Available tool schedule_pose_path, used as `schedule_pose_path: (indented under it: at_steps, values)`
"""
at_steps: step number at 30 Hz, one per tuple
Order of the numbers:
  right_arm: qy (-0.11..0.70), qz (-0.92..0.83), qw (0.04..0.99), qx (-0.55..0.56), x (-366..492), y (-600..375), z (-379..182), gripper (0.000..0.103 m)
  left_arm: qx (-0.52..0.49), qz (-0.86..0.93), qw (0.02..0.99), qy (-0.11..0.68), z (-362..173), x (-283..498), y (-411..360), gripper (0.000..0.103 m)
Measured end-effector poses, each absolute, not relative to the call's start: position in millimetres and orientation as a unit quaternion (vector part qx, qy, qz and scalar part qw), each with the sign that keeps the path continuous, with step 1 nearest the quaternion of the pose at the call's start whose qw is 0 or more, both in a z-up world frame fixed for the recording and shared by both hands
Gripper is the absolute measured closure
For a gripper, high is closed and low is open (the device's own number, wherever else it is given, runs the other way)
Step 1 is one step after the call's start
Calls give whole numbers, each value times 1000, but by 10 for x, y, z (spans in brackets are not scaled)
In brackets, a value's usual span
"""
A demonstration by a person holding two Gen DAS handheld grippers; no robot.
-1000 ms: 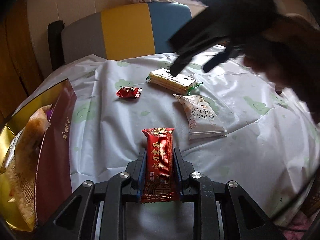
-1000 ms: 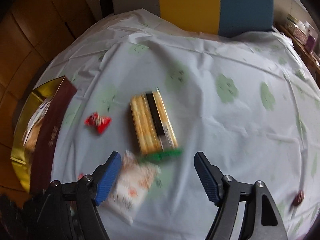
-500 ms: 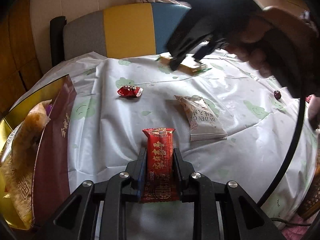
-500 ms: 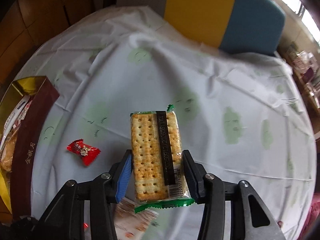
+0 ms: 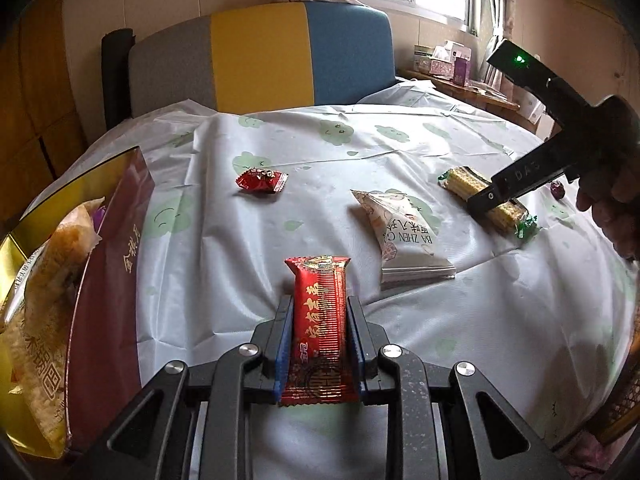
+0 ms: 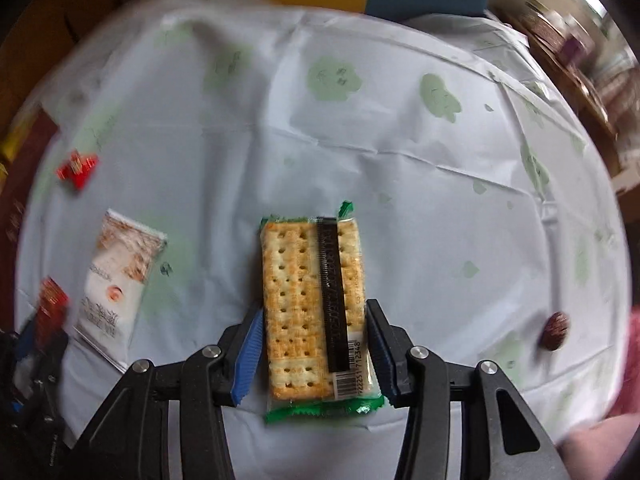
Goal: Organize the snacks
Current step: 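Grasp the cracker pack with the right gripper while the left gripper holds the red bar, then carry the red bar over the gold box and open the left gripper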
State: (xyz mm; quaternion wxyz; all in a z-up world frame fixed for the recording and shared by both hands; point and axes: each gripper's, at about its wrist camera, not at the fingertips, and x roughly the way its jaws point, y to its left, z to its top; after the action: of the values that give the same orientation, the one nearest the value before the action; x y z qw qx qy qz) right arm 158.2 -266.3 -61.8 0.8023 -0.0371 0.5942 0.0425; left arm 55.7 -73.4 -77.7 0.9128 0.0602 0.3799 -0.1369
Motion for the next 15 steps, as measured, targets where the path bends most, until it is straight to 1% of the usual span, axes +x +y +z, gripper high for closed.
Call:
schedule_pose_path:
  at_steps: [2,8,15]
  values:
    - [595,43,802,-20,1574,-2710,-627,53,62,-136,913,380,-779,566,-733,78]
    - [595,48,802,-17,1619,-2771,-681,53,70,-130,911,385,-774,575,-758,78]
    - [587,33,806,-63,1522,-2652,-638,52,61,-121,906,401,-753,622,-761,78]
